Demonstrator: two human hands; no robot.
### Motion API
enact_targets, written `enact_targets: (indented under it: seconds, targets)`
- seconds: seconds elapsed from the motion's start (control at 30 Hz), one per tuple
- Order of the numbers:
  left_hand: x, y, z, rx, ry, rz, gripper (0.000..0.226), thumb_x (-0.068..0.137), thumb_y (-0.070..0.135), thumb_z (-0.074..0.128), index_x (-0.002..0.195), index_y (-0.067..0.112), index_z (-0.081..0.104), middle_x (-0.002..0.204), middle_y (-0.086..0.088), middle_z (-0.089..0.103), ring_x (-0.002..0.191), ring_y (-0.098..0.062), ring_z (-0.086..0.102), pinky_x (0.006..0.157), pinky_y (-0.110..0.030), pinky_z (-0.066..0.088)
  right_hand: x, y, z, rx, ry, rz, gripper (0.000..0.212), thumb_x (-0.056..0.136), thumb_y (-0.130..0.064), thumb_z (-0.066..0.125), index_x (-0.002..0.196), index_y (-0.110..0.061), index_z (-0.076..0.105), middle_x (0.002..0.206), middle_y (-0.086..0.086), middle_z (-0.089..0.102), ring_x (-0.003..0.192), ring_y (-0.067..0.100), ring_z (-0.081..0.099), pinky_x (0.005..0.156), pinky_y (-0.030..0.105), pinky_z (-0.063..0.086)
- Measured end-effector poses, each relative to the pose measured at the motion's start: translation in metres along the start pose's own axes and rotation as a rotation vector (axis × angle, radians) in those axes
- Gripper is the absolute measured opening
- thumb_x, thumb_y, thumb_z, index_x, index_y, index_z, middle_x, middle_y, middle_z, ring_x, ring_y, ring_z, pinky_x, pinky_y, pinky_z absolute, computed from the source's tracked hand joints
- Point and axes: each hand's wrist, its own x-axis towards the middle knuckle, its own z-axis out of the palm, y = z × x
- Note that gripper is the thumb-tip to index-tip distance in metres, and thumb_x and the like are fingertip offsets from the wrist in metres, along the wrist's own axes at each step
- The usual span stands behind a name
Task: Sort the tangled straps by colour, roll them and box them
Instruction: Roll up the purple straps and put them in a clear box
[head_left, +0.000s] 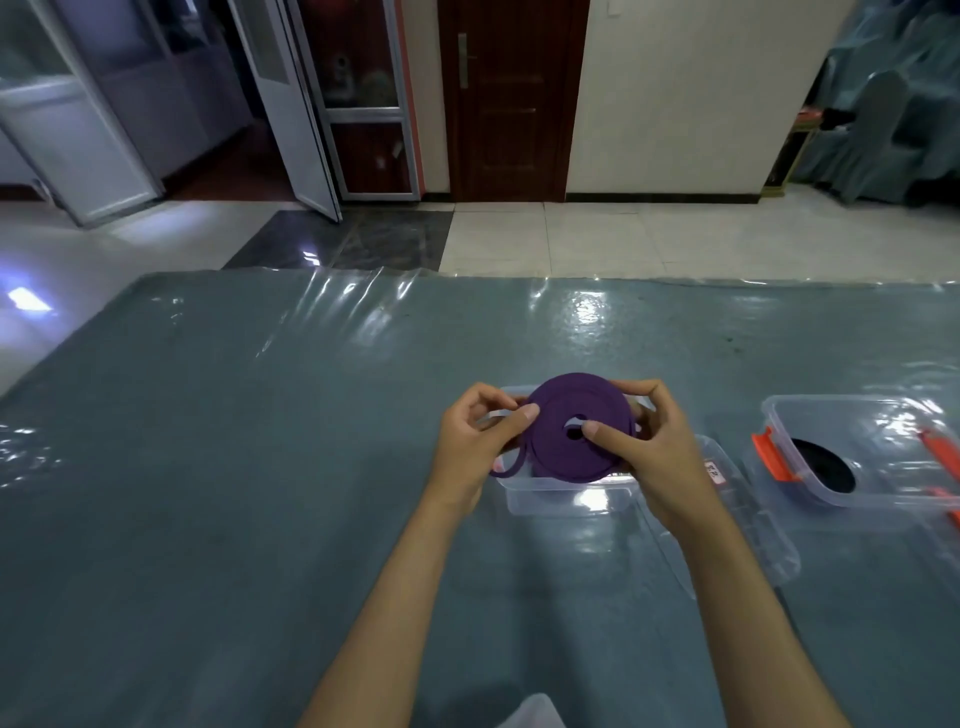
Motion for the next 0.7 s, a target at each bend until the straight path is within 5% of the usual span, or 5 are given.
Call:
enact_targets:
  seconds: [0.1,0.2,0.33,0.53,0.7]
  targets:
    - [-0.005,-0.017,0.007,0.001,0.090,-0.019,0.015,0.077,0.025,0.089,0.085,0.023,0.076,0.098,-0.003,0.080,0.079,-0.015,0.074,0.064,-0.025,0.057,0.000,0.010,0.001,0.058,0.077,0.014,0.061,0.066,-0.030,0.097,0.118,-0.027,0.066,0.113,0.011,0.079,0.100,0.034,0.078,0.071,0.042,0.065]
    - [-0.007,-0.032,0.016,-0.054,0.131,-0.032,0.014,0.081,0.018,0.087,0.093,0.025,0.082,0.101,-0.005,0.082,0.091,-0.015,0.078,0.076,-0.024,0.061,0.003,0.019,0.001,0.096,0.153,0.021,0.060,0.066,-0.029,0.096,0.118,-0.028,0.067,0.114,0.012,0.078,0.102,0.033,0.078,0.070,0.041,0.064]
    - [-0.004,-0.044,0.026,-0.035,0.268,-0.026,0.030,0.080,0.028,0.090,0.105,0.018,0.077,0.108,-0.007,0.080,0.104,-0.027,0.077,0.090,-0.041,0.063,0.009,0.035,0.004,0.162,0.242,0.042,0.058,0.067,-0.026,0.096,0.118,-0.029,0.068,0.116,0.009,0.078,0.106,0.031,0.077,0.070,0.041,0.064]
    - [0.003,-0.065,0.042,-0.195,0.352,-0.159,0.012,0.093,0.010,0.080,0.103,0.013,0.074,0.121,-0.015,0.074,0.103,-0.026,0.077,0.082,-0.039,0.065,0.027,0.053,0.008,0.206,0.382,0.082,0.062,0.066,-0.029,0.096,0.119,-0.031,0.066,0.116,0.007,0.078,0.103,0.028,0.078,0.068,0.038,0.064]
    - [0.035,-0.071,0.044,-0.239,0.371,-0.297,0.030,0.093,0.001,0.076,0.122,0.007,0.071,0.128,-0.018,0.070,0.112,-0.036,0.074,0.080,-0.037,0.065,0.048,0.072,0.002,0.269,0.408,0.174,0.051,0.077,-0.028,0.094,0.118,-0.024,0.062,0.113,0.005,0.079,0.100,0.023,0.079,0.069,0.037,0.064]
